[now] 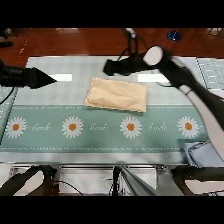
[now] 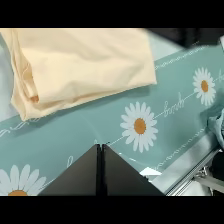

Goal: Fold the shirts.

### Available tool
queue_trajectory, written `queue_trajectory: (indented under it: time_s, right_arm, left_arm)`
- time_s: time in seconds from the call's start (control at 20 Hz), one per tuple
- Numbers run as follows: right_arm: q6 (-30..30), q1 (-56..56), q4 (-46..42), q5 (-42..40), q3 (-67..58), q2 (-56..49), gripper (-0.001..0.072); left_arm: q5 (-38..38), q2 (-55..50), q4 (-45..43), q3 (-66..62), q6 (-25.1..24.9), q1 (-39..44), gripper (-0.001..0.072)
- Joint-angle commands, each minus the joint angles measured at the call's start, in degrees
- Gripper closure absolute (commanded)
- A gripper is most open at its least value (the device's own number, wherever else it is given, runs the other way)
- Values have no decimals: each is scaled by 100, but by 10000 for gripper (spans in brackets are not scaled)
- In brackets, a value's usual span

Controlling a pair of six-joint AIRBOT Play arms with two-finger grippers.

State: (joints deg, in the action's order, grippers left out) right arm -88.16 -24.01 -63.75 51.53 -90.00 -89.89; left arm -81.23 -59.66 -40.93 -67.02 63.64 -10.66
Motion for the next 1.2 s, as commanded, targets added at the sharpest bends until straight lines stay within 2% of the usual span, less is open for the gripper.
queue_trajectory:
  time_s: [0.0, 0.05, 0.1, 0.15, 0.2, 0.3, 0.35, 0.55, 0.8, 1.05, 1.1, 1.15]
  right_arm:
    - [-317, 990, -3274, 2649, 13, 671, 159]
    - [-199, 1370, -3759, 3307, 118, 691, 248]
    - [55, 1805, -3576, 3620, 356, 691, 246]
    - [166, 2212, -2962, 3648, 662, 691, 233]
    - [195, 2614, -2096, 3515, 1045, 691, 167]
    - [280, 3143, -673, 2894, 1740, 691, 128]
    - [431, 3314, -50, 2496, 2055, 691, 127]
    - [625, 3279, 1235, 1095, 2852, 599, 126]
    - [1110, 2728, 2406, 634, 3001, -184, 126]
    - [1051, 1971, 2815, -264, 3001, -581, 139]
    - [1040, 1847, 2924, -358, 2999, -621, 228]
    - [1047, 1768, 3008, -393, 2997, -625, 459]
  left_arm:
    - [221, -48, -201, 315, -166, 9, 687]
    - [380, -52, -470, 326, -166, 9, 687]
    - [553, -52, -776, 339, -164, 9, 686]
    - [688, -61, -1115, 343, -164, 9, 683]
    - [748, -79, -1373, 343, -164, 9, 642]
    - [715, -138, -1615, 343, -131, 9, 312]
    - [710, -168, -1626, 343, -74, 9, 234]
    - [730, -271, -1628, 343, -76, 11, 234]
    - [726, -345, -1840, 343, -79, 9, 234]
    - [713, -343, -1867, 343, -79, 11, 235]
    - [710, -343, -1867, 343, -79, 11, 235]
    - [710, -343, -1867, 343, -79, 11, 235]
